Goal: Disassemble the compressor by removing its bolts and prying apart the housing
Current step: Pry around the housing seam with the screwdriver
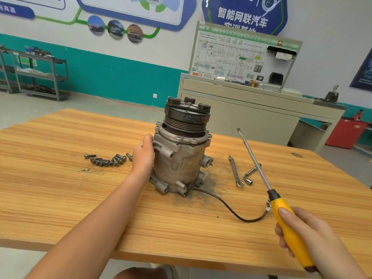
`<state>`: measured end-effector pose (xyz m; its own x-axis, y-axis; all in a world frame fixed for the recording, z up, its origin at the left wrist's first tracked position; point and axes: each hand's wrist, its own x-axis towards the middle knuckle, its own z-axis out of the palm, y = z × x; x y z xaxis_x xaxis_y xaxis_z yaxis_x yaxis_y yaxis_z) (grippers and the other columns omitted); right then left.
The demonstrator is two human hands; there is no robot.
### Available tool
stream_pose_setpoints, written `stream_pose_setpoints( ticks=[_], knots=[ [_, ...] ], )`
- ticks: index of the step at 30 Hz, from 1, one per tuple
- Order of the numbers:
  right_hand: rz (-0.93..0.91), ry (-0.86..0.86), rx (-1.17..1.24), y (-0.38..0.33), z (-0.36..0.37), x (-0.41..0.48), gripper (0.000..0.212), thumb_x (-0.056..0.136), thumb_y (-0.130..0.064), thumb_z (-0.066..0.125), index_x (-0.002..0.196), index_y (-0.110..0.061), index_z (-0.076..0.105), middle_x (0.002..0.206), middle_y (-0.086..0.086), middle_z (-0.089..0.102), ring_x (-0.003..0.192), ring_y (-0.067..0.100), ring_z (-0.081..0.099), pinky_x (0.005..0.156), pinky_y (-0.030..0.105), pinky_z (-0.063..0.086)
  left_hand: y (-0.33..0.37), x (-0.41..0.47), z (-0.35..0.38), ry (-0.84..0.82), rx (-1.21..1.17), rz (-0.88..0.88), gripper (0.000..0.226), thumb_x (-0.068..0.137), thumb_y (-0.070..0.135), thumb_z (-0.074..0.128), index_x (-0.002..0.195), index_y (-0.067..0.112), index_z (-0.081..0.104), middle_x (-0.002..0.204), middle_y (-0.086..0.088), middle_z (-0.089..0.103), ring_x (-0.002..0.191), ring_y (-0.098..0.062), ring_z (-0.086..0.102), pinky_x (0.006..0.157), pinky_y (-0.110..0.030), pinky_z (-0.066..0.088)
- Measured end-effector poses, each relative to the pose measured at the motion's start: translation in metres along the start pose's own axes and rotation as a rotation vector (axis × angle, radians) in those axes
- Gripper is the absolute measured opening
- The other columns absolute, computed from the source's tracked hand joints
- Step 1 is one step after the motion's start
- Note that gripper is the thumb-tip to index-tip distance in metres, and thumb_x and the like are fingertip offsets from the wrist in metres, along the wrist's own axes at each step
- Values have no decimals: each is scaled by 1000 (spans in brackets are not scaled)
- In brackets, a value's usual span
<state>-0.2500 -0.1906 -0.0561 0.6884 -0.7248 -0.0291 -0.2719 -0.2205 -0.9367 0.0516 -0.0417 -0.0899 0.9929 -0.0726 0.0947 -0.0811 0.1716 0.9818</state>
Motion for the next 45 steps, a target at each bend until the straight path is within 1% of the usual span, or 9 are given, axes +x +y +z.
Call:
stream_pose_setpoints(
  ticks=[6,15,20,24,28,32,36,40,45],
  knots=[
    [-66,229,-501,33,-33,76,35,90,-30,56,75,0,63,66,14,59,66,29,52,56,33,36,5,14,3,4,-2,-102,43,92,46,31,76,16,57,82,-6,60,80,-21,53,73,-36,42],
    [107,406,-604,62,-55,171,43,94,-27,49,59,-2,53,61,13,55,75,35,52,57,34,32,7,34,23,-95,-280,-161,38,98,43,35,73,25,57,49,7,64,42,-8,61,34,-16,41],
    [159,376,-733,71,-47,192,44,90,-35,52,59,-5,59,61,13,59,68,31,56,53,31,36,4,38,25,-126,-351,-154,32,97,36,39,72,22,54,51,6,65,44,-8,62,34,-16,42],
    [137,475,-861,61,-39,191,36,85,-35,58,92,0,67,91,21,60,84,37,57,71,40,49,5,35,30,-147,-354,-160,31,98,34,39,74,21,53,50,7,64,44,-7,61,35,-16,43],
    [-302,670,-761,34,-16,173,56,80,-33,66,122,1,53,118,22,49,112,38,45,91,51,40,5,28,42,-150,-357,-197,39,96,38,41,65,24,59,52,4,65,44,-9,62,40,-19,46],
    [-435,221,-201,-39,23,149,96,63,-70,56,143,-23,29,126,-13,44,113,6,45,92,32,37,4,24,57,-194,-334,-254,57,94,45,38,49,25,68,54,3,65,51,-14,63,50,-23,45],
    [-483,-280,-191,-81,69,150,125,45,-77,66,145,-40,2,124,-37,31,118,-16,32,91,12,27,6,29,56,-101,-128,-80,38,96,45,39,90,18,65,87,2,68,83,-15,60,62,-27,41],
    [-536,-338,-104,-91,93,165,131,42,-64,78,144,-43,-2,119,-39,29,111,-21,31,88,4,28,44,42,36,-373,-3,340,56,80,56,58,128,31,43,123,8,56,113,-3,54,73,-8,42],
    [-619,-367,64,-95,101,178,97,53,-40,82,131,-47,25,105,-44,42,97,-24,47,70,-6,36,78,44,37,-774,314,428,100,59,48,72,143,43,17,115,22,57,109,4,56,84,-11,46]
  ],
)
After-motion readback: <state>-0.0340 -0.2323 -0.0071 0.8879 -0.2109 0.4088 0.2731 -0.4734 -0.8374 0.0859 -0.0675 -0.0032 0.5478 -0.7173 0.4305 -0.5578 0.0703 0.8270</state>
